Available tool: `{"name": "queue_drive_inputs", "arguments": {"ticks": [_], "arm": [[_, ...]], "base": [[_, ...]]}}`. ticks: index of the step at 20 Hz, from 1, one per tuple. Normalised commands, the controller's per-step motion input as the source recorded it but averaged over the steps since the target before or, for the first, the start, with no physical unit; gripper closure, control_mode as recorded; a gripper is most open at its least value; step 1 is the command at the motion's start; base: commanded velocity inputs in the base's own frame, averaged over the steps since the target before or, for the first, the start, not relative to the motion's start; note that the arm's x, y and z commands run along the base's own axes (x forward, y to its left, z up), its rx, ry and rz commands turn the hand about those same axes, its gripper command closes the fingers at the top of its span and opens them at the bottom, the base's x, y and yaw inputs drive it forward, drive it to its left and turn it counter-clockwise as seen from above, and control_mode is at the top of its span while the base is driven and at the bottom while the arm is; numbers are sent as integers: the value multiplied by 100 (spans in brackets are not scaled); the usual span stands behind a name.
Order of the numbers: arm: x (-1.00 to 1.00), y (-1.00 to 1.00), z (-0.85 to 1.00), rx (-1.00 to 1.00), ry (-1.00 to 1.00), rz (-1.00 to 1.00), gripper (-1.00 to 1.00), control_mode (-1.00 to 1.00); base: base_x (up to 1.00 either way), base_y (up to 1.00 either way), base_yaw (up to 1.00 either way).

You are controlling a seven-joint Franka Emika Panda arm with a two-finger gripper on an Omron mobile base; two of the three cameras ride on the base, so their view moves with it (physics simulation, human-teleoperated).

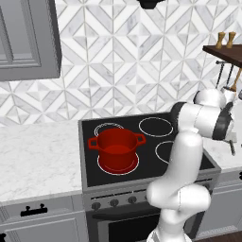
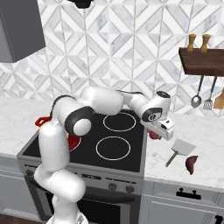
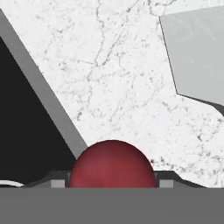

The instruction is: Put the potato and tomato in the pot. Retrieve the spatula and lightly stir the vegetables in the pot.

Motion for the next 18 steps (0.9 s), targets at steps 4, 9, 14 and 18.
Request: {"name": "queue_drive_inputs", "arguments": {"ticks": [4,9,14,18], "arm": [[0,100,94,-23,-11,3,100,-100],[0,100,41,-13,-5,22,100,-100],[-1,100,2,-1,13,50,100,-100],[0,4,0,-2,0,0,100,-100]], "base": [[0,0,0],[0,0,0],[0,0,0],[0,0,0]]}}
